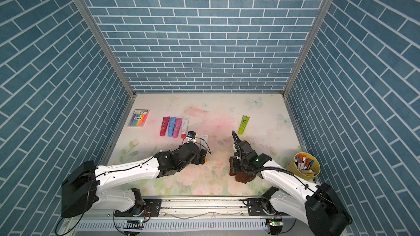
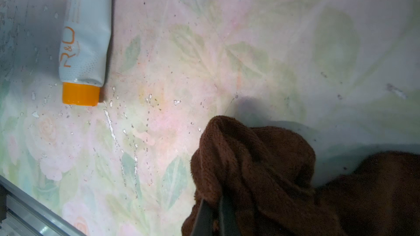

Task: Wipe the surface of the toothpaste tube
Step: Adjust the toothpaste at the center of the board.

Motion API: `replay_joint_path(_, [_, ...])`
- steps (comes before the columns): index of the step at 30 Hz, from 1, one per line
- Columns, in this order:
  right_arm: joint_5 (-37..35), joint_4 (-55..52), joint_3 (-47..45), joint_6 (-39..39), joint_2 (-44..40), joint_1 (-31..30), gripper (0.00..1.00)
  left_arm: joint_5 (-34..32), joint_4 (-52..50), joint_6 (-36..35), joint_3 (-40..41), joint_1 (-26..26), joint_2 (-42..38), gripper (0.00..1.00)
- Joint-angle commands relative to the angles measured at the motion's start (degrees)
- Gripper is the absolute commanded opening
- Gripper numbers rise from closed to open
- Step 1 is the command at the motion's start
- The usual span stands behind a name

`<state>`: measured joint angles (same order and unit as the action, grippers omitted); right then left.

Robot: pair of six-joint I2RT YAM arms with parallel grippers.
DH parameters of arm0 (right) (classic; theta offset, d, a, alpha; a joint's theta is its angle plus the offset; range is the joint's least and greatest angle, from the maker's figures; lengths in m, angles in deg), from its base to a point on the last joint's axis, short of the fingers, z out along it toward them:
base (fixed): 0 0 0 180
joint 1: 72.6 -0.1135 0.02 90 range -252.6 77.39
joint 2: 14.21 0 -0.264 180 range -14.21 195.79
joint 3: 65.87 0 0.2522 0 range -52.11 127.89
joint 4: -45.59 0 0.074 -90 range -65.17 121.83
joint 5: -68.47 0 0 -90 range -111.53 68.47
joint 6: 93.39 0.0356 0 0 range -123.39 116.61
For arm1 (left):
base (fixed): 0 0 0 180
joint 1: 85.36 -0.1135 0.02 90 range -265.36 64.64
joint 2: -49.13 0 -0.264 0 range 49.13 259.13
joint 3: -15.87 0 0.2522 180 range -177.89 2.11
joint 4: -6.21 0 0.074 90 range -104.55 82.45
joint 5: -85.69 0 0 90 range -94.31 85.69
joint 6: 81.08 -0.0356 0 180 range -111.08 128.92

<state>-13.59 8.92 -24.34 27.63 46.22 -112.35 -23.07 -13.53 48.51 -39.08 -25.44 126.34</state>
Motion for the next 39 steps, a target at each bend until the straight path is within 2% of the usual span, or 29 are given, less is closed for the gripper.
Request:
replay_joint_path(1, [-0.1,-0.3,-0.4,-1.4,-0.4,-0.1,0.0,4.3,8.4,4.1,2.1,-0.1,1.7,0.96])
replay_joint_path(6, [-0.2,-0.4,-0.3,-1.3,-0.3,-0.1,0.0,5.2,10.8,4.8,3.4,0.3,4.6,0.92])
replay_joint_path(11, [-0.1,-0.4,-0.3,-1.4,0.2,-0.2,0.0,6.0,11.3,5.1,4.1,1.0,7.2,0.84])
replay_joint_path(16, [-0.2,-0.4,-0.3,-1.4,0.1,-0.1,0.0,5.3,10.5,5.3,4.4,2.1,10.1,0.81])
replay_joint_path(27, [-0.2,-0.3,-0.2,-1.4,0.3,-0.2,0.0,-0.1,5.9,4.6,3.2,3.4,12.6,0.5])
replay_joint_path(33, [-0.1,-0.3,-0.2,-1.4,0.3,-0.2,0.0,-2.3,2.3,1.9,0.5,3.4,14.0,0.48])
replay_joint_path(38, [-0.1,-0.2,-0.2,-1.4,0.3,-0.1,0.0,-2.4,2.6,-3.0,-0.5,2.7,13.9,0.54])
replay_joint_path(39, [0.0,-0.3,-0.2,-1.4,0.4,-0.2,0.0,-1.4,2.9,-4.1,-0.7,1.9,14.4,0.52])
